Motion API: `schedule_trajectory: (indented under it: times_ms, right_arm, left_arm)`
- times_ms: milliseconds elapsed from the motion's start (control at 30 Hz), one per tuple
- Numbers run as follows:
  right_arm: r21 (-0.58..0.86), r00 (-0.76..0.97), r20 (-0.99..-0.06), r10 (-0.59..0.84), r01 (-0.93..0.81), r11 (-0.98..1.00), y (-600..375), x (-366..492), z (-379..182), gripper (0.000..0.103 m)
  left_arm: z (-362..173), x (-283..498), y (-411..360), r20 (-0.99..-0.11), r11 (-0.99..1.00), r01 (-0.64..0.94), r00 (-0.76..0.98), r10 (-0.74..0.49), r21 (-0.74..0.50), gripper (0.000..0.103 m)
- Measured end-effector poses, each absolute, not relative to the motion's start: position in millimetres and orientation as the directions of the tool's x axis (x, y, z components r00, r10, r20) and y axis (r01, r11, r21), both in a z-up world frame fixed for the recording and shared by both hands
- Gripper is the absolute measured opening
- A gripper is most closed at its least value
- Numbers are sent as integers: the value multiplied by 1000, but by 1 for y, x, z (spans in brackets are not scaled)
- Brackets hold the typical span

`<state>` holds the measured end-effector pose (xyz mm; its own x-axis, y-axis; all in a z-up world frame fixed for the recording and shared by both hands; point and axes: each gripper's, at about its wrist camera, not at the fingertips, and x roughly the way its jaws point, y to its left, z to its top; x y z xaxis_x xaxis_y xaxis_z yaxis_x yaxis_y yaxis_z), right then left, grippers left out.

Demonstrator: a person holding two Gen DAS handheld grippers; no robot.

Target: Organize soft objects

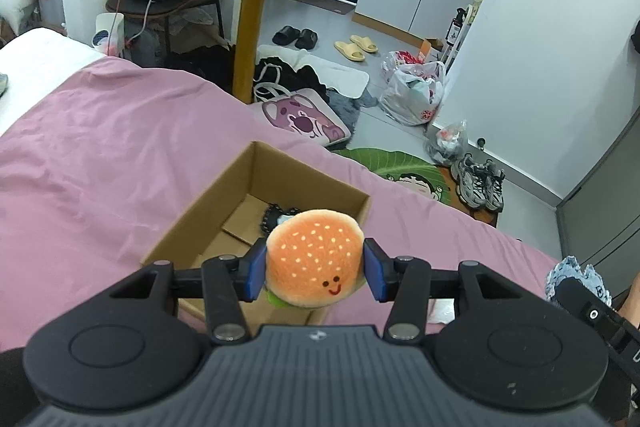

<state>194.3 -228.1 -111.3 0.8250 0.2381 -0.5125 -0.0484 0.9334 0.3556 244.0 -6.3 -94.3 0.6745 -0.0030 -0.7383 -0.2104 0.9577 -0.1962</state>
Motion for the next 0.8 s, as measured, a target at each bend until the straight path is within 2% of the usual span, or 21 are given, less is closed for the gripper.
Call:
schedule_trajectory:
  times_ms: [800]
  right_arm:
    - [388, 743, -557, 372, -164, 907, -138, 214, -126, 37]
  left_arm:
    - [-109, 252, 71, -762, 941, -276, 647, 30, -197, 49]
